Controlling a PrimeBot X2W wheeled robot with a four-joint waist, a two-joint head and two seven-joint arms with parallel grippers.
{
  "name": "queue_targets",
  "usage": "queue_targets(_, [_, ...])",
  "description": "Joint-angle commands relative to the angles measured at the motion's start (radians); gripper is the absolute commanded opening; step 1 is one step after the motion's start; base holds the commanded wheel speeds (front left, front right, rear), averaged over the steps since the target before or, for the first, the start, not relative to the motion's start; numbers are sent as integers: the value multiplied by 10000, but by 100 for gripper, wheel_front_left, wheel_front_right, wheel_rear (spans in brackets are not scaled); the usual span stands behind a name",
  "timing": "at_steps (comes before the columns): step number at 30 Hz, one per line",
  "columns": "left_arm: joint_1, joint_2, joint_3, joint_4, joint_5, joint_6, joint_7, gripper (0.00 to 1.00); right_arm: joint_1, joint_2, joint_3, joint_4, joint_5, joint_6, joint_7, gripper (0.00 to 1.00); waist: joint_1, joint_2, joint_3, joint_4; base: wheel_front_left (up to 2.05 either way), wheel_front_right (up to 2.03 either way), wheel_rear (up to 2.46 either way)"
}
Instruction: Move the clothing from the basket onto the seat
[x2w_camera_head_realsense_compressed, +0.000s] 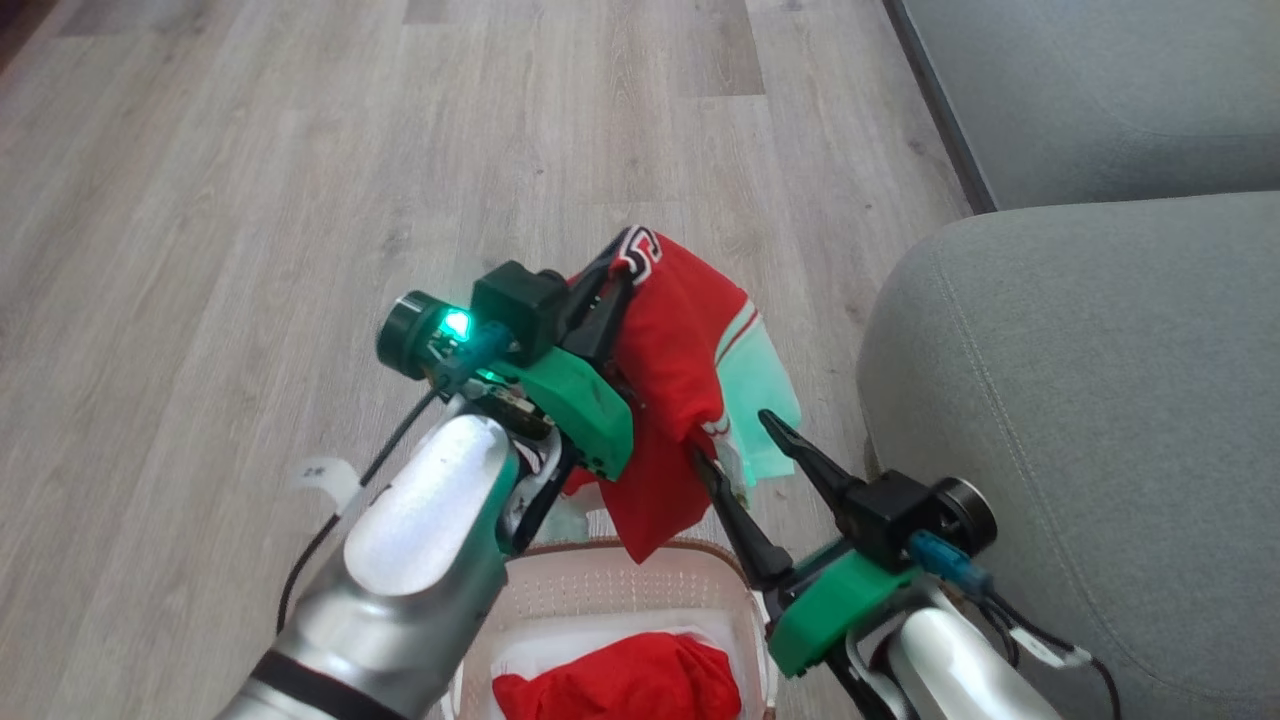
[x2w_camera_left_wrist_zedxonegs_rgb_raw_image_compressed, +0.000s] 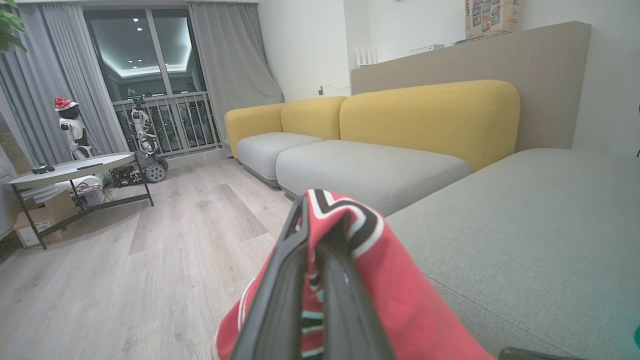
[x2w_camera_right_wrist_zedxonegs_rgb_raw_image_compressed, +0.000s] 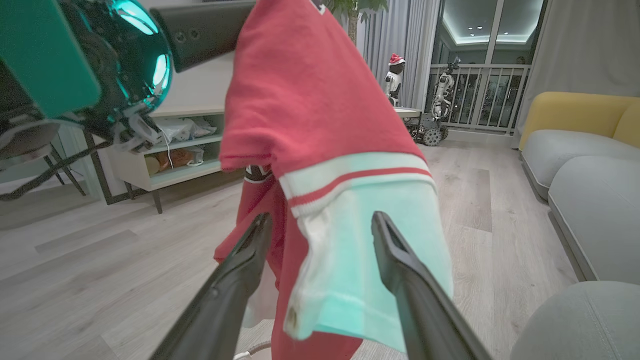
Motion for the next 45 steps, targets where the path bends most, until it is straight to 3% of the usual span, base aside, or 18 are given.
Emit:
queue_targets(1, [-802, 119, 242, -363, -103, 87, -56, 0, -663, 5, 219, -190, 85, 71, -93, 100, 1, -1, 15, 33, 0, 0, 0])
queue_targets(9, [-897, 119, -408, -511, -706, 400, -189, 0, -1513, 5, 423, 649, 157, 71, -94, 100, 1, -1, 83, 246, 0, 0, 0])
queue_targets(10, [-891, 119, -471, -513, -758, 437, -212, 0, -1596, 5, 455, 754, 176, 71, -94, 95, 1, -1, 93, 271, 0, 0, 0])
queue_targets(11, [-884, 119, -524, -509, -815, 476, -231, 0, -1672, 5, 471, 852, 199, 71, -94, 75, 1, -1, 103, 294, 0, 0, 0])
queue_targets(12, [-880, 119, -575, -505, -864, 509, -251, 0, -1737, 5, 482, 947, 227, 71, -94, 42, 1, -1, 113, 316, 0, 0, 0])
queue_targets(13, [-875, 119, -626, -499, -909, 537, -271, 0, -1797, 5, 487, 1023, 252, 71, -94, 24, 1, -1, 124, 335, 0, 0, 0])
queue_targets(14, [-872, 119, -674, -490, -946, 563, -291, 0, -1850, 5, 485, 1074, 277, 71, -94, 0, 1, -1, 135, 351, 0, 0, 0])
queue_targets(23, [-577, 129, -602, -192, -1237, 773, -495, 0, -2043, 5, 14, 1087, 324, 71, -94, 0, 1, -1, 283, 216, 0, 0, 0])
queue_targets(24, [-524, 136, -573, -167, -1249, 785, -523, 11, -2080, 5, -78, 1073, 296, 71, -94, 0, 1, -1, 299, 184, 0, 0, 0])
queue_targets(25, [-524, 136, -573, -167, -1249, 785, -523, 11, -2080, 5, -78, 1073, 296, 71, -94, 0, 1, -1, 299, 184, 0, 0, 0])
queue_targets(26, [-459, 140, -527, -152, -1278, 796, -551, 31, -2124, 5, -174, 1057, 278, 71, -94, 0, 1, -1, 316, 146, 0, 0, 0])
queue_targets(28, [-254, 138, -340, -166, -1502, 774, -598, 61, -2254, 5, -359, 1054, 237, 71, -94, 0, 1, -1, 375, 56, 0, 0, 0])
queue_targets(30, [-67, 148, -296, -147, -1525, 742, -633, 100, -2417, 5, -572, 1097, 86, 71, -94, 0, 1, -1, 410, -29, 0, 0, 0])
queue_targets(37, [704, 163, 2, -437, -1169, 707, -676, 100, -3088, 5, -1445, 1182, -644, 71, -94, 0, 1, -1, 590, -575, 0, 0, 0])
queue_targets(45, [1648, 135, 137, -1039, -691, 364, -678, 100, -3333, 5, -2244, 1087, -1407, 71, -94, 0, 1, -1, 748, -1537, 0, 0, 0])
